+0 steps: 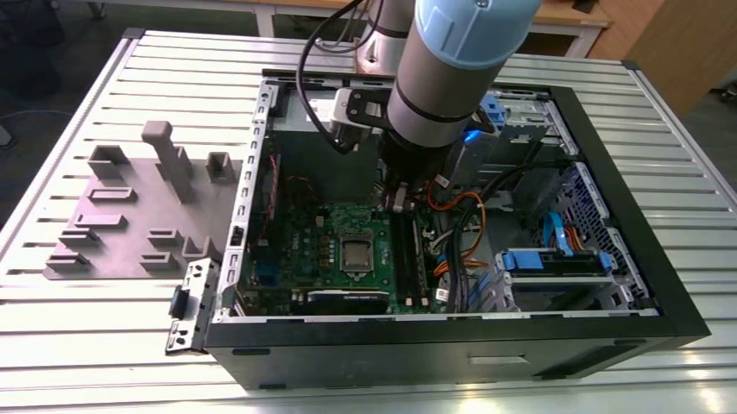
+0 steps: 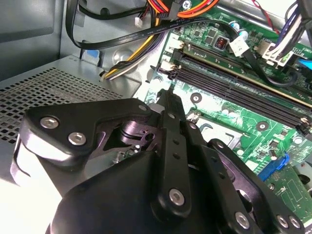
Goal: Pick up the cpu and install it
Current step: 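Install the first cpu locking lever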
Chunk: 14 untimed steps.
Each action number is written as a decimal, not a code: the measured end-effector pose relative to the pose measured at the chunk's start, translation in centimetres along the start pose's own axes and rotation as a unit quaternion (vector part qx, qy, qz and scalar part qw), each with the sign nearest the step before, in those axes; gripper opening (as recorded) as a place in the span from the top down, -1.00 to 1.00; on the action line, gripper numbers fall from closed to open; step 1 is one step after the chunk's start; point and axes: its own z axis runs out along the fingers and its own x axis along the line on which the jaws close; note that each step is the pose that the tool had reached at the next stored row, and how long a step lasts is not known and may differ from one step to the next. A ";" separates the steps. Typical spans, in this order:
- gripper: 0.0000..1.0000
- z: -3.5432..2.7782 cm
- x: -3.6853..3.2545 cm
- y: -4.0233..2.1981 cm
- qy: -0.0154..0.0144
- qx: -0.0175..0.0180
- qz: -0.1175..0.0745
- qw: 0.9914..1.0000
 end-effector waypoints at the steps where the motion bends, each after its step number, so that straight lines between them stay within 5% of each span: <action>1: 0.79 0.00 0.00 0.00 0.000 0.000 0.000 1.000; 14: 0.79 -0.33 0.01 0.02 0.004 0.001 0.000 1.000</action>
